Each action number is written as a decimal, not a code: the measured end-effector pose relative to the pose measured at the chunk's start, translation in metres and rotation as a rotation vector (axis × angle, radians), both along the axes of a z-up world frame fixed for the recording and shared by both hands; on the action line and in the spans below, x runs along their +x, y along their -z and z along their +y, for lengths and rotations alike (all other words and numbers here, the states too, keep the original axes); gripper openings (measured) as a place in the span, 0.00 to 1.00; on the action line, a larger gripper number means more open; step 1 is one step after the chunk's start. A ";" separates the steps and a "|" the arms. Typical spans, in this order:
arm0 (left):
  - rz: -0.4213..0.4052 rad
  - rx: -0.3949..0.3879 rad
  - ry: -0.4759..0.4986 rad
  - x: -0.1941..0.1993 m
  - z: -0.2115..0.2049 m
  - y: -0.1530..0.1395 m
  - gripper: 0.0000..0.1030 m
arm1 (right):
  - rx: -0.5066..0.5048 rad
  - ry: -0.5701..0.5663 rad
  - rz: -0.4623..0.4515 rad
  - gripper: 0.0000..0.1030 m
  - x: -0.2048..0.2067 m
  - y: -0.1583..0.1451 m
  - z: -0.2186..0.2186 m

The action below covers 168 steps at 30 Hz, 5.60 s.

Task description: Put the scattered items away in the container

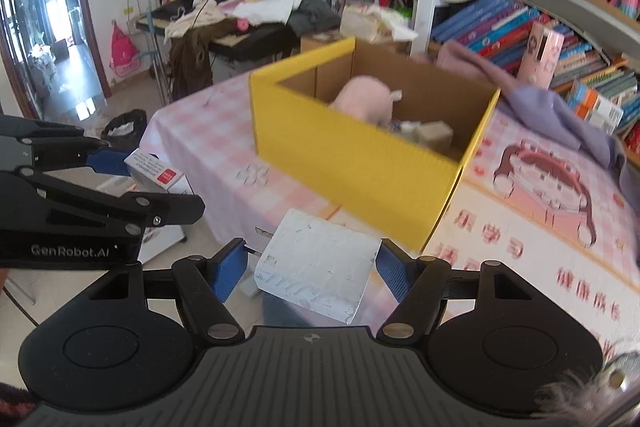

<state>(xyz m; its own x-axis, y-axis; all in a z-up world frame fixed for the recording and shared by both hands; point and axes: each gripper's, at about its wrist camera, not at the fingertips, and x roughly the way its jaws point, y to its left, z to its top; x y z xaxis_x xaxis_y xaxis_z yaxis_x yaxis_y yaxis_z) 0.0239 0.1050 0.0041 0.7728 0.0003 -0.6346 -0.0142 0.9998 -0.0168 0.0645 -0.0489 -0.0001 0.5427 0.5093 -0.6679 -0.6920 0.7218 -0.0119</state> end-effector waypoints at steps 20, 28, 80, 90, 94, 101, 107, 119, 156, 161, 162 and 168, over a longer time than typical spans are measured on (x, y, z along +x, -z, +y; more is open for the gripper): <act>-0.078 0.092 0.061 0.150 0.015 -0.039 0.52 | 0.036 -0.009 -0.109 0.67 0.154 -0.032 0.023; 0.052 0.154 0.169 0.238 0.010 -0.019 0.52 | -0.047 -0.074 -0.035 0.67 0.207 0.000 0.046; -0.168 0.056 0.048 0.153 -0.005 -0.083 0.84 | 0.120 0.064 -0.208 0.87 0.146 -0.065 0.000; -0.218 0.053 0.022 0.073 -0.015 -0.078 0.88 | 0.140 0.174 -0.272 0.87 0.077 -0.074 -0.036; -0.206 0.051 0.023 0.050 -0.017 -0.071 0.88 | 0.125 0.207 -0.276 0.87 0.052 -0.070 -0.046; -0.190 0.038 0.031 0.017 -0.033 -0.053 0.92 | 0.083 0.265 -0.276 0.89 0.010 -0.054 -0.064; -0.142 0.018 0.049 -0.001 -0.053 -0.033 0.92 | 0.052 0.334 -0.269 0.93 -0.022 -0.035 -0.077; -0.058 0.043 0.040 -0.027 -0.082 0.005 0.96 | -0.007 0.454 -0.159 0.94 -0.051 -0.004 -0.105; 0.095 0.019 0.091 -0.029 -0.117 0.028 0.97 | -0.019 0.550 -0.023 0.98 -0.061 0.014 -0.144; 0.100 0.014 0.088 -0.029 -0.116 0.029 0.97 | -0.021 0.549 -0.013 0.98 -0.062 0.017 -0.143; 0.100 0.015 0.088 -0.029 -0.116 0.029 0.97 | -0.021 0.549 -0.013 0.98 -0.062 0.017 -0.143; 0.102 0.010 0.088 -0.028 -0.115 0.029 0.97 | -0.021 0.548 -0.015 0.98 -0.062 0.017 -0.142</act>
<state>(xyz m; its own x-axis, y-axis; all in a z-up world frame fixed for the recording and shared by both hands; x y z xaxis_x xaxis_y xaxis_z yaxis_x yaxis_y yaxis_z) -0.0044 -0.0105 -0.0251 0.7018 -0.0575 -0.7100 0.0722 0.9973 -0.0095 0.0028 -0.1911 -0.0171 0.7343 0.1357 -0.6651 -0.2141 0.9761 -0.0372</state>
